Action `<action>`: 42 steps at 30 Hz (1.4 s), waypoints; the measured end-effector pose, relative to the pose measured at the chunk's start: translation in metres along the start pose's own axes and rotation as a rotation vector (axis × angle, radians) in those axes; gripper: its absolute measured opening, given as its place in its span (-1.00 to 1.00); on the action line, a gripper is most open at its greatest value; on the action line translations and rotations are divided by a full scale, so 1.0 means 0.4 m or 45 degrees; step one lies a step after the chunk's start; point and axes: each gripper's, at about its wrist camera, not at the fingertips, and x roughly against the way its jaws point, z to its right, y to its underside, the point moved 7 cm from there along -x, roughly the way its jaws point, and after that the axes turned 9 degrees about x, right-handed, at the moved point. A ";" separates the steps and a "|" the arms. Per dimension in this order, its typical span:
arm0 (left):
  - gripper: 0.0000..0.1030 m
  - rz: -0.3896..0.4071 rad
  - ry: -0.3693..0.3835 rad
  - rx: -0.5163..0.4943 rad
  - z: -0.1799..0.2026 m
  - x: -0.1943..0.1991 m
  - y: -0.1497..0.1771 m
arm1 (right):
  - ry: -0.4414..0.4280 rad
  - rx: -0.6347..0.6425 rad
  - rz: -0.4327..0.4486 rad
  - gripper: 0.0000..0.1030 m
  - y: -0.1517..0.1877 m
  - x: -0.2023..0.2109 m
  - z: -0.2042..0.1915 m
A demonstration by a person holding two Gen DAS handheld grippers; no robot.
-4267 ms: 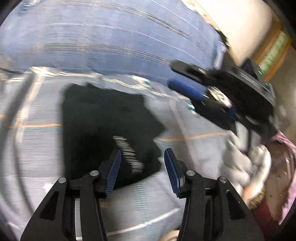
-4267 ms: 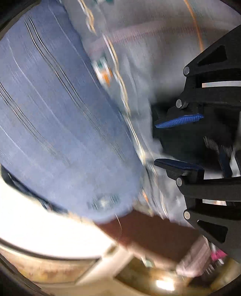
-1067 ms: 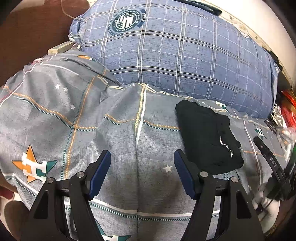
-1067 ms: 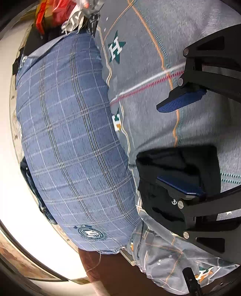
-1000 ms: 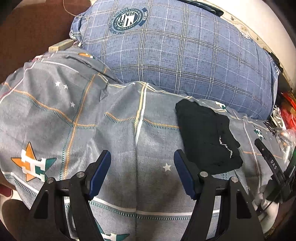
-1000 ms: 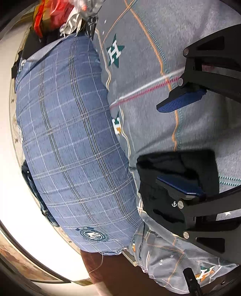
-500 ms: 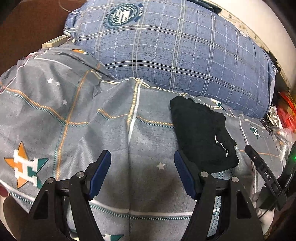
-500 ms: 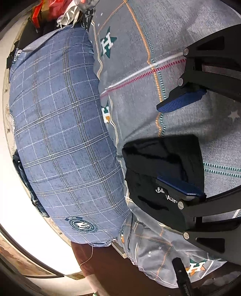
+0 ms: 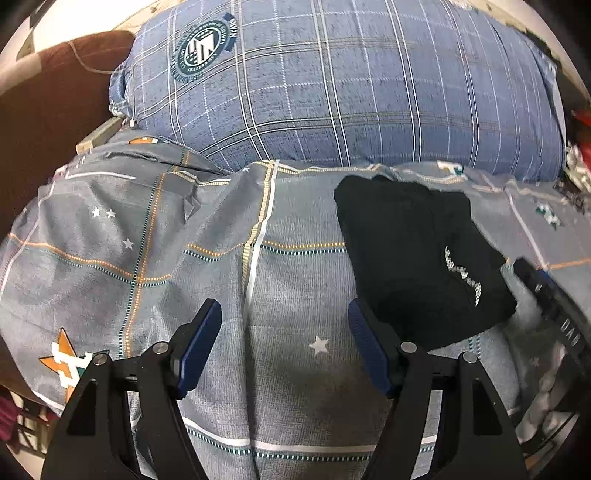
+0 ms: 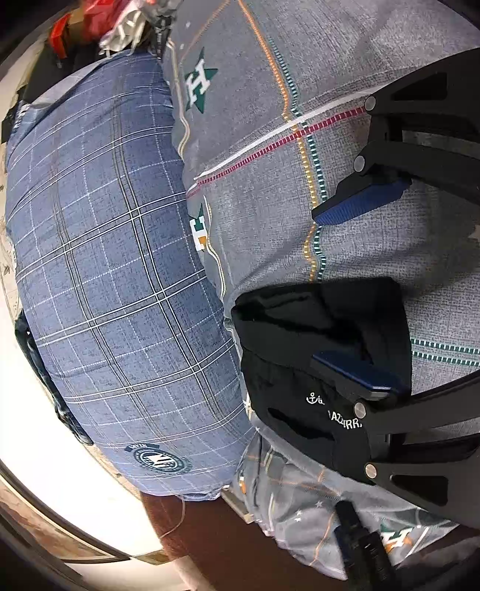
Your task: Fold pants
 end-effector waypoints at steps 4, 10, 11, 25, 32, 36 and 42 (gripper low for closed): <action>0.38 0.014 -0.034 -0.049 0.015 -0.002 0.004 | -0.015 -0.034 -0.024 0.41 0.005 -0.016 0.018; 0.38 -0.018 -0.026 -0.058 0.023 -0.014 0.007 | -0.039 -0.072 -0.041 0.41 0.006 -0.025 0.027; 0.38 -0.021 -0.025 -0.058 0.024 -0.015 0.009 | -0.038 -0.069 -0.041 0.41 0.005 -0.025 0.026; 0.38 -0.035 -0.034 -0.066 0.017 -0.016 0.025 | -0.038 -0.051 -0.064 0.41 0.021 -0.035 0.012; 0.38 -0.031 -0.030 -0.068 0.022 -0.009 0.028 | -0.044 -0.047 -0.062 0.41 0.023 -0.031 0.008; 0.38 -0.036 -0.029 -0.064 0.021 -0.007 0.033 | -0.046 -0.044 -0.064 0.41 0.022 -0.031 0.006; 0.38 -0.051 -0.023 -0.048 0.016 -0.013 0.040 | -0.040 -0.038 -0.074 0.41 0.028 -0.033 0.006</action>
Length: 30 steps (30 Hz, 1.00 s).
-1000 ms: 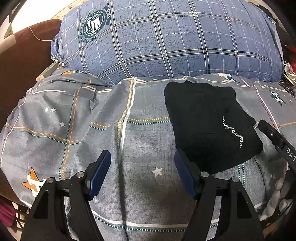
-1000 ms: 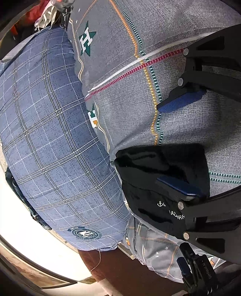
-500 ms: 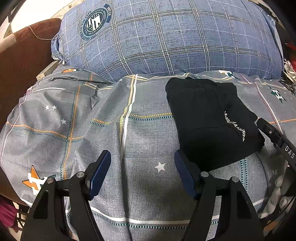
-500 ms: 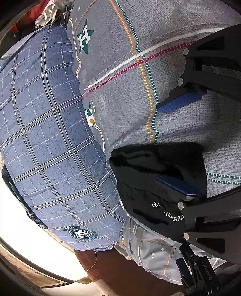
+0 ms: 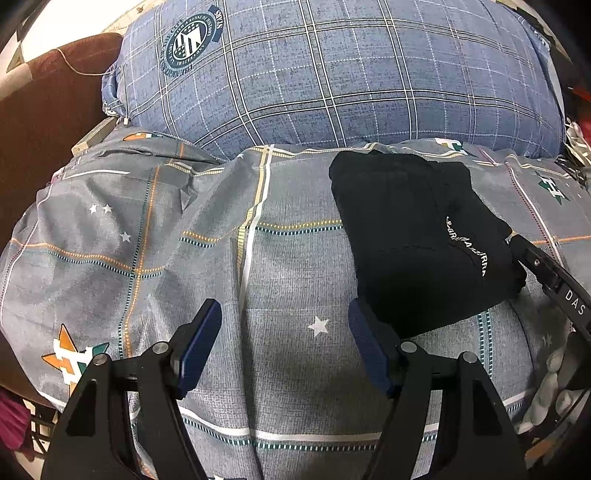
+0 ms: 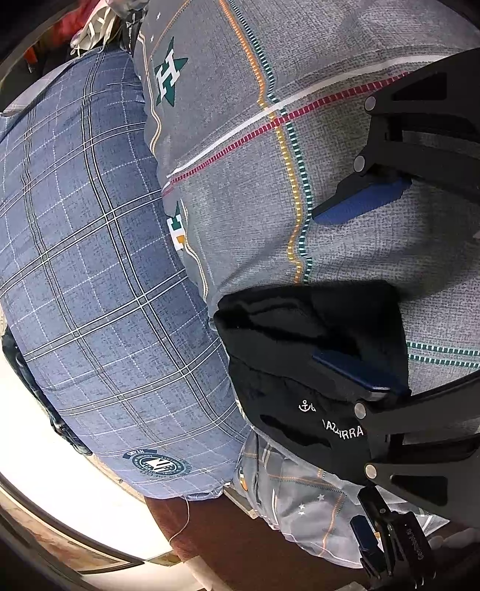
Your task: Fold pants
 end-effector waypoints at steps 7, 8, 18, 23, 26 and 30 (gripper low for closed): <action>0.38 -0.048 0.076 0.053 -0.017 -0.017 0.000 | 0.006 0.006 -0.014 0.41 0.005 -0.007 0.002; 0.38 -0.049 0.111 0.074 -0.019 -0.014 -0.005 | -0.003 0.001 -0.017 0.41 0.003 -0.007 0.003; 0.38 -0.225 0.589 0.181 0.037 -0.127 -0.117 | -0.263 -0.036 -0.176 0.41 -0.092 -0.077 -0.037; 0.38 -0.369 0.822 0.187 0.121 -0.203 -0.134 | -0.310 -0.034 -0.290 0.41 -0.108 -0.166 -0.047; 0.56 -0.419 0.926 0.140 0.185 -0.224 -0.135 | -0.345 -0.027 -0.334 0.44 -0.105 -0.205 -0.064; 0.73 -0.410 0.898 0.125 0.233 -0.238 -0.130 | -0.320 0.039 -0.352 0.45 -0.111 -0.235 -0.089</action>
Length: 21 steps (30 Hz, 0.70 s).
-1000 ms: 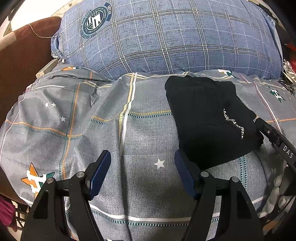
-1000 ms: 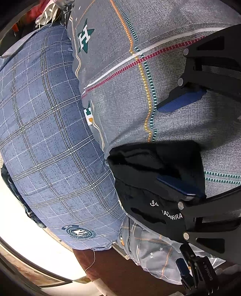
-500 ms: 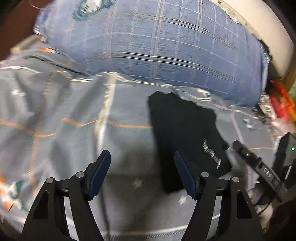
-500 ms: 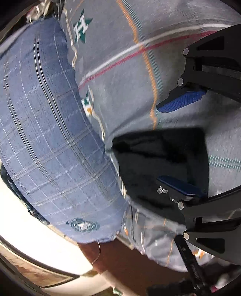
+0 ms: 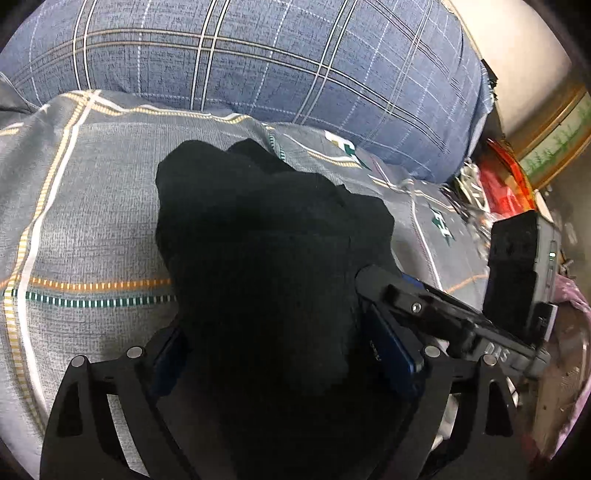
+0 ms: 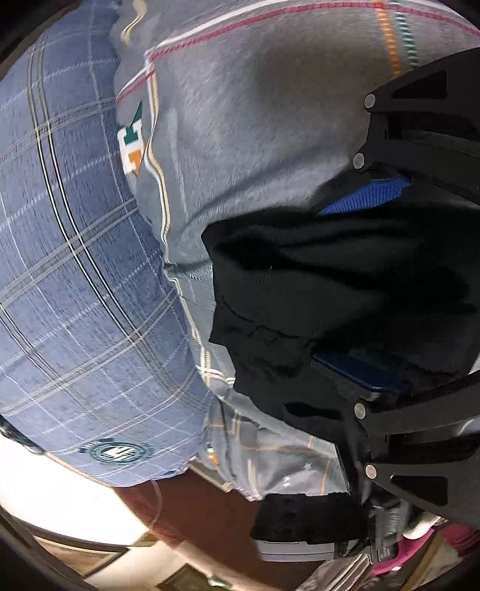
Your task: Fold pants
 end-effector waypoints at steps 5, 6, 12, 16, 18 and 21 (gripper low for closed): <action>-0.25 0.037 -0.029 0.034 0.014 0.054 0.004 | -0.031 -0.010 -0.001 -0.07 0.007 0.014 -0.018; -0.27 0.059 -0.041 0.011 0.025 0.071 0.011 | -0.048 -0.010 0.010 -0.14 0.010 0.024 -0.029; -0.30 0.197 -0.058 -0.098 0.091 0.179 0.022 | -0.049 0.087 0.093 -0.29 0.007 0.102 -0.128; -0.30 0.245 -0.022 -0.101 0.103 0.222 -0.022 | -0.088 0.082 0.162 -0.29 -0.037 0.156 -0.154; -0.30 0.260 -0.015 -0.089 0.108 0.232 -0.061 | -0.094 0.098 0.182 -0.29 -0.076 0.163 -0.168; -0.30 0.272 -0.052 -0.099 0.102 0.212 -0.110 | -0.075 0.111 0.190 -0.29 -0.121 0.146 -0.166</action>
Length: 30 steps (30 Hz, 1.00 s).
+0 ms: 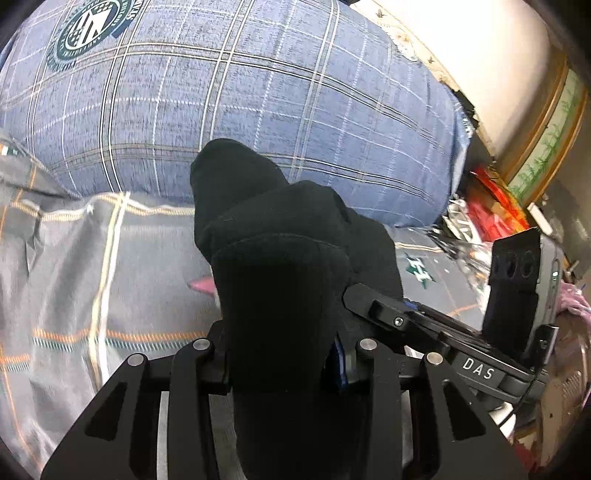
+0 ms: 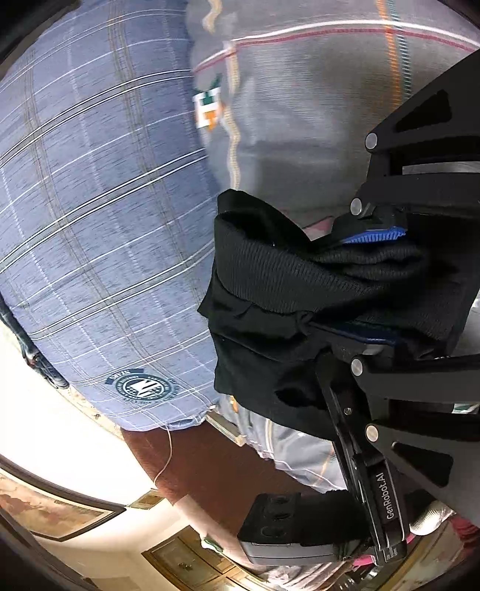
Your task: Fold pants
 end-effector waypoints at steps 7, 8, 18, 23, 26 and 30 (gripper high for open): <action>-0.26 -0.092 -0.070 0.047 -0.095 -0.134 -0.043 | 0.061 -0.050 -0.074 -0.29 -0.019 -0.147 0.083; -0.22 -0.112 -0.089 0.055 -0.112 -0.160 -0.044 | 0.075 -0.052 -0.086 -0.29 -0.016 -0.167 0.095; 0.03 -0.148 -0.146 0.075 -0.195 -0.125 -0.035 | 0.256 -0.063 -0.133 -0.12 0.018 -0.194 0.182; 0.03 -0.053 -0.056 0.100 -0.163 -0.029 -0.034 | 0.092 -0.087 0.008 -0.12 -0.057 -0.116 0.131; 0.03 -0.074 0.000 0.121 -0.132 -0.050 -0.005 | -0.098 -0.158 -0.028 -0.12 -0.075 -0.156 0.089; 0.03 -0.076 -0.108 0.075 -0.134 -0.110 0.037 | -0.082 -0.189 -0.162 -0.12 -0.046 -0.253 0.105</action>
